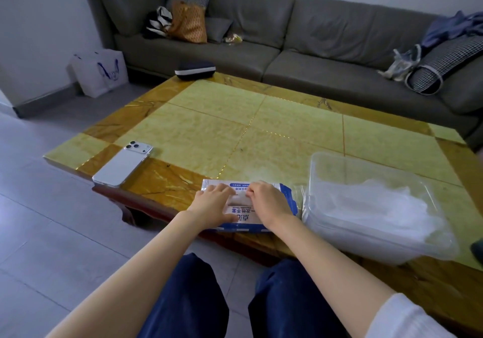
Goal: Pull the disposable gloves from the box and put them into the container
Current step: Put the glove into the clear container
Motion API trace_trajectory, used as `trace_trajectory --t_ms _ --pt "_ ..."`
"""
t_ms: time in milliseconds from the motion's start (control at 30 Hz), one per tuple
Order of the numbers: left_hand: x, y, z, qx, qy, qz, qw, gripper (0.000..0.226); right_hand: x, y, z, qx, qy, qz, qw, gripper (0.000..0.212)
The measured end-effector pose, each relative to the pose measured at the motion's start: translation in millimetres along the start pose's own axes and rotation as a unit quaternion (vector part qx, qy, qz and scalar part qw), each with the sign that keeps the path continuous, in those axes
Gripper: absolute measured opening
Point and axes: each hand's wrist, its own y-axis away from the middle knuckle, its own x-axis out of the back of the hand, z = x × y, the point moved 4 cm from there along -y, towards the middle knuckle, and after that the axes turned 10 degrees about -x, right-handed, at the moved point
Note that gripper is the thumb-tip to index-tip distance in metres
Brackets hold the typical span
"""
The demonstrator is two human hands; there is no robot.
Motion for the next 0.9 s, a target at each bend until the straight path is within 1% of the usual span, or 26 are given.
trace_trajectory --t_ms 67,167,267,333,433,500,567,600,667,733,767,833,900 --pt "-0.1 0.3 -1.1 0.002 0.004 0.003 1.0 0.067 4.8 -0.3 7.6 -0.022 -0.026 0.019 0.999 0.024" --pt "-0.5 0.5 -2.2 0.008 0.013 0.004 1.0 0.067 15.9 0.1 15.8 -0.045 -0.069 0.066 0.994 0.024" --pt "-0.6 -0.2 -2.0 0.01 0.013 -0.001 1.0 0.066 38.5 1.2 12.9 -0.046 -0.147 0.132 0.979 0.022" --pt "-0.6 -1.4 -1.1 0.012 0.005 -0.009 1.0 0.066 63.0 1.9 5.4 -0.036 -0.18 0.187 0.965 0.019" --pt "-0.2 -3.5 -1.5 0.013 0.0 -0.023 1.0 0.067 107.9 3.4 -3.9 -0.007 -0.167 0.278 0.946 0.019" --pt "1.2 -4.7 -4.1 0.008 0.021 -0.041 0.999 0.067 132.8 5.0 -2.5 0.003 -0.135 0.313 0.94 0.017" --pt "7.6 -5.3 -7.9 0.011 0.07 -0.037 0.997 0.063 145.9 7.1 4.1 0.008 -0.099 0.306 0.947 0.016" --pt "15.3 -5.8 -9.1 0.016 0.098 -0.01 0.995 0.059 149.1 9.1 8.4 0.011 -0.082 0.295 0.952 0.016" --pt "38.9 -7.1 -5.2 0.02 0.13 0.09 0.987 0.048 152.6 14.9 18.7 0.015 -0.057 0.275 0.96 0.016" --pt "63.8 -6.8 9.4 0.003 0.173 0.174 0.969 0.045 152.7 19.8 25.6 0.024 -0.038 0.258 0.965 0.017" --pt "74.0 -7.9 21.0 -0.014 0.203 0.189 0.961 0.047 152.9 22.6 27.8 0.032 -0.03 0.254 0.966 0.017" --pt "88.7 -10.9 48.9 -0.056 0.243 0.181 0.951 0.053 153.0 27.3 29.6 0.053 -0.024 0.246 0.968 0.018" --pt "96.0 -16.6 71.9 -0.093 0.232 0.169 0.954 0.05 152.1 31.4 26.9 0.076 -0.03 0.237 0.968 0.017"
